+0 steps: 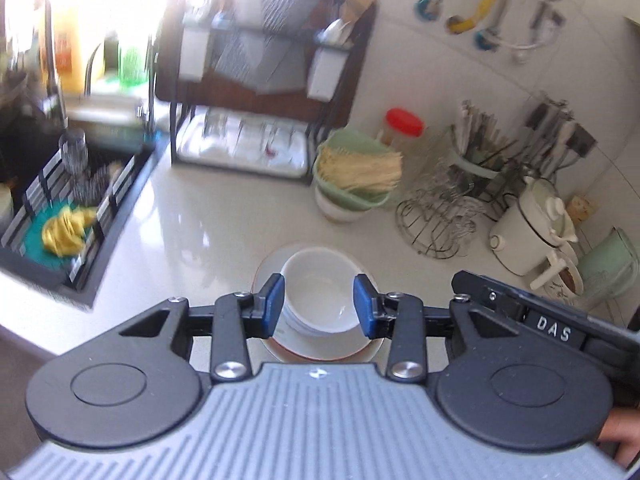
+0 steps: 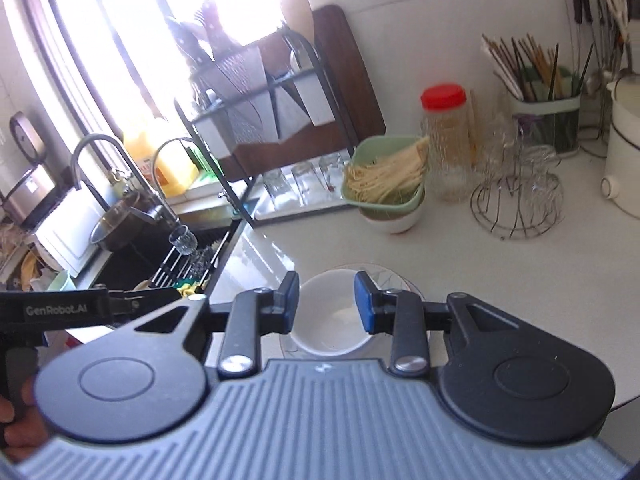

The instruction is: Organize plates and bowls

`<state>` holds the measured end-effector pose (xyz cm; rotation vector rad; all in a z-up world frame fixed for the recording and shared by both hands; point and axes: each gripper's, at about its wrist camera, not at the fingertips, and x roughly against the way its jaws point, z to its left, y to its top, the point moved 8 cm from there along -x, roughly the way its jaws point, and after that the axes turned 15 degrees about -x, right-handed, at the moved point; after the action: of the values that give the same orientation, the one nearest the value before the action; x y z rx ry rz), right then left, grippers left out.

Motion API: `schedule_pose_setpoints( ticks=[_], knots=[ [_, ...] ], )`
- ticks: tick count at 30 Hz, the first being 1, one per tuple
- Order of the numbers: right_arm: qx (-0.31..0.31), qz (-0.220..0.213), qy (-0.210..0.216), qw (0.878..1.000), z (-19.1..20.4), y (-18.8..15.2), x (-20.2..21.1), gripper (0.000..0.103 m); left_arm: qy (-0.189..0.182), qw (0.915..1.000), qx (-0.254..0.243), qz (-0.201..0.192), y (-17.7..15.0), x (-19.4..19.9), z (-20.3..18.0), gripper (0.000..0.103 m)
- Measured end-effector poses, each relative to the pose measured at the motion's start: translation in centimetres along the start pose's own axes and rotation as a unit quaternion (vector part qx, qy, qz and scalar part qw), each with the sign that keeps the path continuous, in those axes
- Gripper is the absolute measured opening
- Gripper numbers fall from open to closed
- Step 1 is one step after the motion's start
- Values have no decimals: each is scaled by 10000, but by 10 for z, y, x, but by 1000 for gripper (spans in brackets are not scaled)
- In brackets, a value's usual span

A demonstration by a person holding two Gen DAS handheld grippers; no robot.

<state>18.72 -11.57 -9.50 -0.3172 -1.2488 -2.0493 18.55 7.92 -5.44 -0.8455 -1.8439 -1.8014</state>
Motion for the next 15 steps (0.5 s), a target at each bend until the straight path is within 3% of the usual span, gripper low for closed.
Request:
schedule_pose_setpoints(
  ticks=[7, 15],
  knots=[
    [121, -393, 100, 9991, 6, -12, 56, 34, 217, 9991, -218, -306, -21, 55, -24, 43],
    [445, -722, 117, 9963, 5, -36, 101, 34, 354, 9983, -180, -415, -58, 91, -34, 50]
  ],
)
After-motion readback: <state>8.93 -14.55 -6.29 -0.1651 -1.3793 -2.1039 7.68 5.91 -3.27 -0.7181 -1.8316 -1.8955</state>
